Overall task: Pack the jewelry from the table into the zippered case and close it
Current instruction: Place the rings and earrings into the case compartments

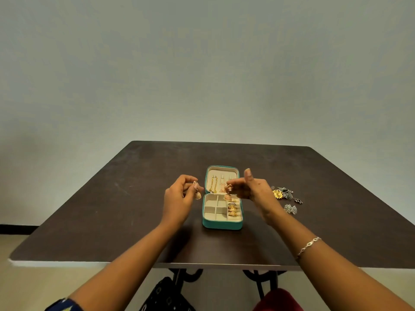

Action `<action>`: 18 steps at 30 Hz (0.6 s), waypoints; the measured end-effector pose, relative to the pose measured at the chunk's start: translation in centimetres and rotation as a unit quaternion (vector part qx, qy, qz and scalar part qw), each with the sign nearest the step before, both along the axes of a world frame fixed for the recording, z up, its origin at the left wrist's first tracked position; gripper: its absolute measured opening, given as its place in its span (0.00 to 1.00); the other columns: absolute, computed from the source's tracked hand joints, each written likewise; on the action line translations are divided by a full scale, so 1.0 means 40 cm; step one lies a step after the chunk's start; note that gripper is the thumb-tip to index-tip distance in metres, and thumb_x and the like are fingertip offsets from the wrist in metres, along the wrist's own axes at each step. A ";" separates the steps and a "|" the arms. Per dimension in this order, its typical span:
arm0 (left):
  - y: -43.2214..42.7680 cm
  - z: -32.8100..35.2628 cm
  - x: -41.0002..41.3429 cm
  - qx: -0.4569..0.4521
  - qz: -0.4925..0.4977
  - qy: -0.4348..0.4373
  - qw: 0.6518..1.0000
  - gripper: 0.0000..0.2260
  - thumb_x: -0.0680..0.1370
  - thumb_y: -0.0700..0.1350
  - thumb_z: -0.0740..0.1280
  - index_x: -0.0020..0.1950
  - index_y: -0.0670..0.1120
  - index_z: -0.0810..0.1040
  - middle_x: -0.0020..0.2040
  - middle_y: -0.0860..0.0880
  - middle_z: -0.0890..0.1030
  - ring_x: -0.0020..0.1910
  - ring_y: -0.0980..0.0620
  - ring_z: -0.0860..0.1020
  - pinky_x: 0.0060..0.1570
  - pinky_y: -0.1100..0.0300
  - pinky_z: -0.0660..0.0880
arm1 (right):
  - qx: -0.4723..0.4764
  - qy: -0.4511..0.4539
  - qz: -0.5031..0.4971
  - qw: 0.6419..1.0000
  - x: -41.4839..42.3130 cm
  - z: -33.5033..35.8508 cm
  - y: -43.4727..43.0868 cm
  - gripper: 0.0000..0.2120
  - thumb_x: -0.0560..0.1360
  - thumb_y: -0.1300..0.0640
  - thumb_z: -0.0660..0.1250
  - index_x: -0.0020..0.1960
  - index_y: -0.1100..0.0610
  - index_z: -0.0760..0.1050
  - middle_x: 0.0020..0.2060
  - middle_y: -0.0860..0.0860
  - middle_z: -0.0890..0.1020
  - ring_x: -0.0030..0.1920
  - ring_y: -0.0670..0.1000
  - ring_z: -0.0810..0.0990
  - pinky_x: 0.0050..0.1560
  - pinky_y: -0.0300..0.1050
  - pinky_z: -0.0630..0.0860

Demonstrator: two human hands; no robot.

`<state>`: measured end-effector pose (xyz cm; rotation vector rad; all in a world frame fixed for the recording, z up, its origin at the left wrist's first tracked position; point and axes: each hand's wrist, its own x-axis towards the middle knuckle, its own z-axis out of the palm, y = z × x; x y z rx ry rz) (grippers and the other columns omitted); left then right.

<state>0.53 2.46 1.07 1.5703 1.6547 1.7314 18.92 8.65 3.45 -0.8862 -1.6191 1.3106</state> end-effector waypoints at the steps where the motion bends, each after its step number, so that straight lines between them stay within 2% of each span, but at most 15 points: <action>1: 0.002 -0.009 0.003 -0.003 0.002 -0.004 1.000 0.04 0.77 0.36 0.63 0.47 0.45 0.75 0.38 0.56 0.81 0.37 0.64 0.80 0.37 0.73 0.74 | 0.003 -0.003 0.004 1.000 -0.018 0.000 0.000 0.26 0.75 0.44 0.53 0.49 0.63 0.80 0.42 0.55 0.84 0.40 0.46 0.83 0.41 0.33 0.78; 5: 0.008 -0.036 0.011 -0.023 0.020 -0.033 0.999 0.05 0.76 0.36 0.64 0.46 0.46 0.77 0.38 0.55 0.81 0.39 0.63 0.81 0.38 0.73 0.75 | 0.016 -0.024 0.022 0.999 -0.067 -0.007 0.008 0.23 0.78 0.46 0.53 0.48 0.61 0.81 0.44 0.55 0.83 0.44 0.49 0.82 0.47 0.35 0.78; 10: -0.019 -0.071 0.001 -0.027 0.020 -0.018 0.999 0.06 0.76 0.37 0.65 0.46 0.48 0.77 0.40 0.56 0.81 0.43 0.65 0.79 0.40 0.70 0.76 | 0.043 -0.086 0.025 0.995 -0.091 -0.043 0.021 0.22 0.78 0.48 0.54 0.51 0.63 0.80 0.43 0.53 0.83 0.42 0.42 0.82 0.43 0.28 0.75; 13: -0.021 -0.086 -0.004 -0.023 0.028 -0.034 0.999 0.06 0.76 0.38 0.65 0.47 0.49 0.77 0.42 0.56 0.82 0.44 0.62 0.80 0.43 0.67 0.77 | 0.079 -0.122 0.016 0.989 -0.095 -0.062 0.028 0.16 0.77 0.52 0.60 0.50 0.61 0.81 0.44 0.54 0.84 0.41 0.39 0.81 0.45 0.28 0.74; 15: -0.019 -0.086 -0.003 -0.025 0.023 -0.042 0.999 0.07 0.75 0.37 0.66 0.49 0.49 0.77 0.43 0.56 0.82 0.44 0.61 0.80 0.43 0.69 0.77 | 0.107 -0.163 0.014 0.981 -0.099 -0.066 0.036 0.09 0.75 0.57 0.65 0.51 0.59 0.81 0.46 0.53 0.84 0.44 0.40 0.81 0.47 0.30 0.74; 18: -0.018 -0.089 -0.004 -0.031 0.014 -0.057 0.998 0.09 0.74 0.36 0.66 0.49 0.49 0.76 0.43 0.56 0.81 0.45 0.62 0.80 0.44 0.71 0.76 | 0.141 -0.216 0.009 0.966 -0.109 -0.067 0.044 0.09 0.72 0.61 0.69 0.51 0.58 0.81 0.47 0.51 0.83 0.46 0.41 0.79 0.47 0.28 0.73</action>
